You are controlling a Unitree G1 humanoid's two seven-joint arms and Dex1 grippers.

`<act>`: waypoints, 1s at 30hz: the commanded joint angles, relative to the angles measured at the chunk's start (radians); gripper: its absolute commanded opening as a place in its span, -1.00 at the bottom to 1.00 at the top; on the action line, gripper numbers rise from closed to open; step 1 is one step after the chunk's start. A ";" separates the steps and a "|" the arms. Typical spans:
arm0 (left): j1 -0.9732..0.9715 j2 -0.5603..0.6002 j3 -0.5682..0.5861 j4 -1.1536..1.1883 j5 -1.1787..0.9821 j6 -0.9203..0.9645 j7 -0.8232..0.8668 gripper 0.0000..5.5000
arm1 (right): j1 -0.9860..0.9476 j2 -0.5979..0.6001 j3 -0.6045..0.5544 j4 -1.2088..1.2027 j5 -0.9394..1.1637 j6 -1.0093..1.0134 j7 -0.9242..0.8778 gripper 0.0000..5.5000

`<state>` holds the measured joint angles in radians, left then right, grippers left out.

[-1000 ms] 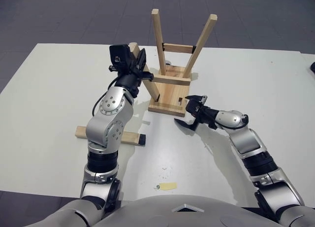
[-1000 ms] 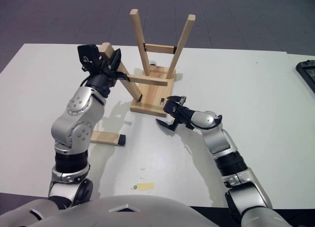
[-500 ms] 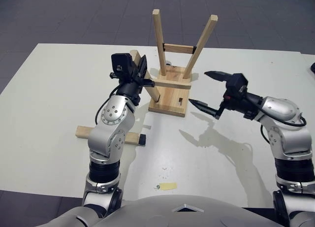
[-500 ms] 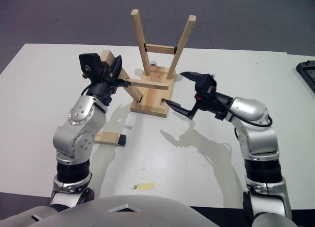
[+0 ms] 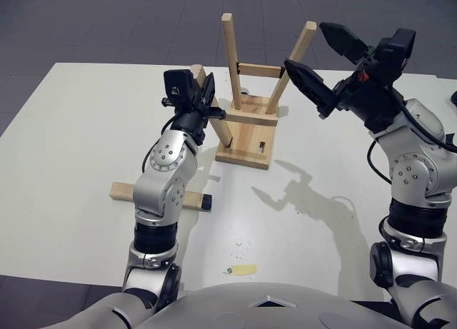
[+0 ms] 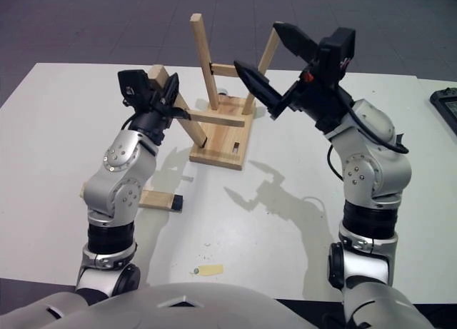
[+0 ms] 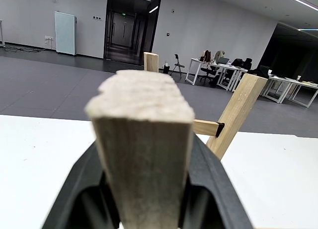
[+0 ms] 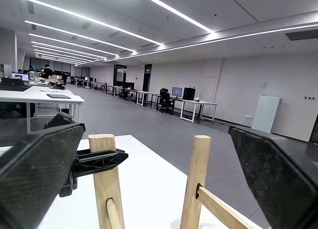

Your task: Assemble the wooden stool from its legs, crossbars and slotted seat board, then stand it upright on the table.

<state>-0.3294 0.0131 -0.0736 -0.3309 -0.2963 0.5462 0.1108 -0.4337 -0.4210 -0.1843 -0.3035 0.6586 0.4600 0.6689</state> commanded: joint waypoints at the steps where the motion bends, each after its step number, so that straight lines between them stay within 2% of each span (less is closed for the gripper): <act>1: 0.082 -0.010 0.035 0.172 -0.001 0.039 -0.027 -0.63 | -0.035 0.019 0.015 0.019 -0.016 -0.010 -0.039 0.96; 6: 0.061 -0.061 0.069 0.147 -0.036 -0.066 -0.066 -0.63 | -0.034 0.026 0.030 0.026 -0.026 -0.020 -0.052 0.96; 7: 0.056 -0.072 0.077 0.140 -0.047 -0.087 -0.074 -0.50 | -0.034 0.028 0.031 0.027 -0.027 -0.022 -0.053 0.96; 21: 0.013 -0.108 0.092 0.078 -0.097 -0.174 -0.136 0.39 | -0.030 0.028 0.041 0.042 -0.036 -0.045 -0.044 0.96; 25: 0.014 -0.052 0.117 -0.095 -0.133 -0.123 -0.142 0.66 | -0.030 0.029 0.027 0.053 -0.032 -0.041 -0.055 0.96; 28: 0.017 0.032 0.174 -0.247 -0.189 -0.040 -0.149 0.85 | -0.025 0.031 0.006 0.048 -0.013 -0.030 -0.072 0.96; 30: 0.004 0.078 0.254 -0.332 -0.294 0.023 -0.131 0.95 | -0.023 0.038 -0.017 0.045 0.009 -0.020 -0.089 0.96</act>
<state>-0.3096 0.0460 0.1116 -0.5771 -0.4947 0.4987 -0.0336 -0.4553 -0.3874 -0.1739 -0.2552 0.6379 0.4244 0.6001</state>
